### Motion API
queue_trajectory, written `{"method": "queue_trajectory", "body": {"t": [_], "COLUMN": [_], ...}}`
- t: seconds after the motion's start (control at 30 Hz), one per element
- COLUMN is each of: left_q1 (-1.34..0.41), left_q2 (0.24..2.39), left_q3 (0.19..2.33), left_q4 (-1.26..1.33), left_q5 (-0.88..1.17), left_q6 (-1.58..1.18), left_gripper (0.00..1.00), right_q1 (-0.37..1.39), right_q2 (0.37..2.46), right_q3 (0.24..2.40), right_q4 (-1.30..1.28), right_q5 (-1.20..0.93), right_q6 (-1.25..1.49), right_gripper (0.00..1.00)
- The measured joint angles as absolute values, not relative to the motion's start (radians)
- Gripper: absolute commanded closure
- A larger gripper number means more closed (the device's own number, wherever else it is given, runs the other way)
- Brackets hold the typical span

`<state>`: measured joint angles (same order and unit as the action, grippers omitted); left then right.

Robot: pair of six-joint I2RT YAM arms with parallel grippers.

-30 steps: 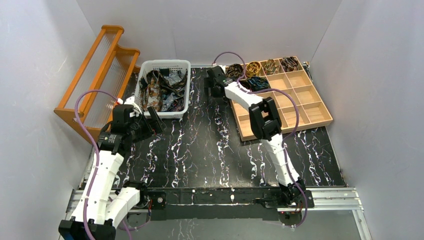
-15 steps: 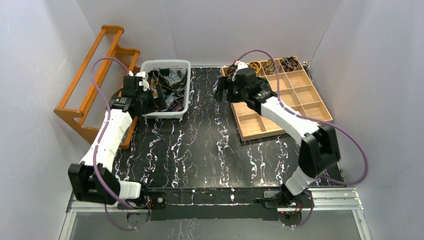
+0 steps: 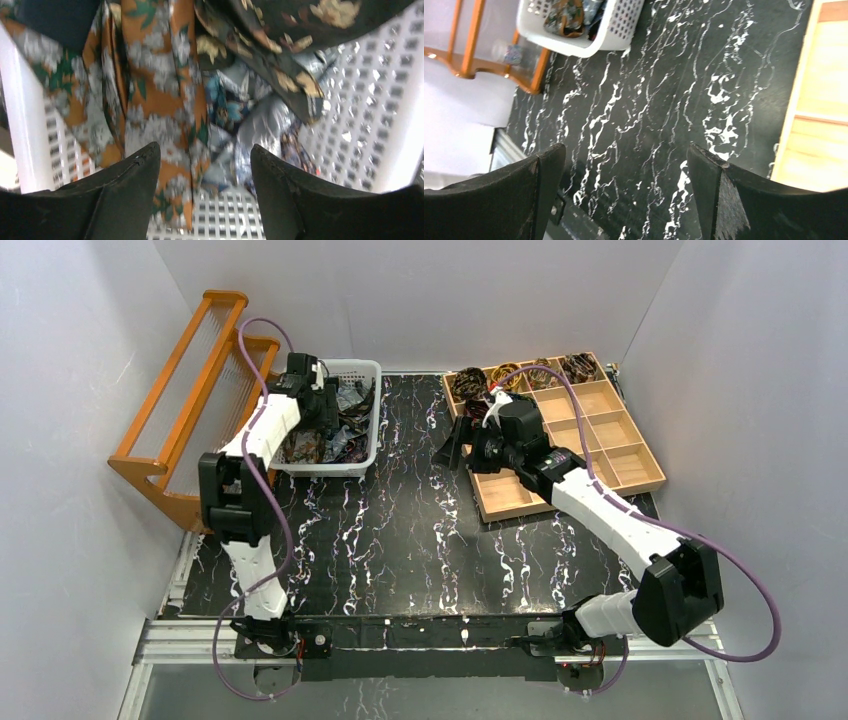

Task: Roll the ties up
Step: Move the storage box to the corner of the board, then pick up the tie from the bin.

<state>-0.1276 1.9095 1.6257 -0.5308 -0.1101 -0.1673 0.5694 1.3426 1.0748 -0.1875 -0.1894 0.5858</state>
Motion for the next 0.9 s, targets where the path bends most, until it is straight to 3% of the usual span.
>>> {"method": "queue_trajectory", "body": {"t": [0.2, 0.27, 0.37, 0.43, 0.47, 0.73, 0.9], "left_q1": [-0.126, -0.125, -0.125, -0.121, -0.121, -0.120, -0.117], "left_q2": [2.094, 2.141, 2.187, 2.206, 2.212, 2.220, 2.109], "left_q3": [1.802, 1.849, 1.894, 1.901, 1.903, 1.911, 1.898], "left_q4": [-0.542, -0.549, -0.554, -0.555, -0.559, -0.573, -0.597], "left_q5": [-0.171, -0.186, -0.202, -0.213, -0.218, -0.212, -0.047], "left_q6": [-0.125, -0.112, -0.092, -0.078, -0.075, -0.054, -0.072], "left_gripper": [0.54, 0.70, 0.82, 0.97, 1.00, 1.00, 1.00], "right_q1": [0.569, 0.569, 0.569, 0.569, 0.569, 0.569, 0.569], "right_q2": [1.314, 1.309, 1.305, 1.303, 1.302, 1.302, 1.302], "right_q3": [1.074, 1.074, 1.074, 1.071, 1.070, 1.068, 1.050], "right_q4": [-0.214, -0.226, -0.245, -0.253, -0.260, -0.291, -0.282], "right_q5": [-0.251, -0.258, -0.263, -0.265, -0.265, -0.277, -0.288], "right_q6": [0.610, 0.611, 0.610, 0.609, 0.609, 0.610, 0.616], "right_gripper": [0.01, 0.01, 0.01, 0.01, 0.01, 0.01, 0.01]}}
